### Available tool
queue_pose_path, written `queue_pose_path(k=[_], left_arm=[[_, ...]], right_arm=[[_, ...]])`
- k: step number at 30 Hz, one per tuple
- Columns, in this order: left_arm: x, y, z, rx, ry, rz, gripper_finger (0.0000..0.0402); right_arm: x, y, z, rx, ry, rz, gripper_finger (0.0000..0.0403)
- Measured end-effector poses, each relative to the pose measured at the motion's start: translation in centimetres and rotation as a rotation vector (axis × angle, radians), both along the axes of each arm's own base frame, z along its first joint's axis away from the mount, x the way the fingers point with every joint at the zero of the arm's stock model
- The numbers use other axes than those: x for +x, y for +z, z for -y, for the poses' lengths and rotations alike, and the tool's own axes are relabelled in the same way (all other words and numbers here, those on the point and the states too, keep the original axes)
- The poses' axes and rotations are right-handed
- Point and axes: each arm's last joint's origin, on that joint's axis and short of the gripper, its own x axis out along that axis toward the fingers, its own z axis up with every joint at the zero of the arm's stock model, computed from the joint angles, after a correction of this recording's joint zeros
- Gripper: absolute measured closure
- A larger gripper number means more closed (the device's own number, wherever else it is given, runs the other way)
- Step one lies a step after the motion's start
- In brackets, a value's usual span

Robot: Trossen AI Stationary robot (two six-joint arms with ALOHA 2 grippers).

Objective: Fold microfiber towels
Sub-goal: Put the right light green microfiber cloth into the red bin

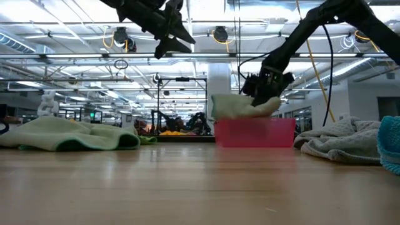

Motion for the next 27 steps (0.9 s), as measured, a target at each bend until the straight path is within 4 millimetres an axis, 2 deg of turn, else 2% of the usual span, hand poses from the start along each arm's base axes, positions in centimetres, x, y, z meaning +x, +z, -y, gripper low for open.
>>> queue_pose_path(k=[3,7,9,19,23,27], left_arm=[[0.0,0.0,0.1,-0.035,-0.009,0.008,0.0245],[0.1,0.0,0.2,-0.066,-0.014,0.014,0.0245],[0.1,0.0,0.2,-0.068,-0.014,0.014,0.0245],[0.0,0.0,0.2,-0.043,-0.025,0.013,0.0245],[0.1,0.0,0.2,-0.044,-0.026,0.014,0.0245],[0.0,0.0,0.2,-0.044,-0.025,0.014,0.0245]], right_arm=[[-0.5,0.5,-0.4,-0.007,0.018,-0.079,0.0391],[-1.4,2.6,-1.4,-0.030,0.087,-0.141,0.0391],[-1.5,2.9,-1.5,-0.057,0.091,-0.165,0.0391],[-0.6,1.8,-0.1,-0.126,0.030,-0.113,0.0391],[-0.4,0.3,0.2,-0.092,0.035,-0.138,0.0391],[0.1,-0.9,0.7,-0.130,0.035,-0.167,0.0391]])
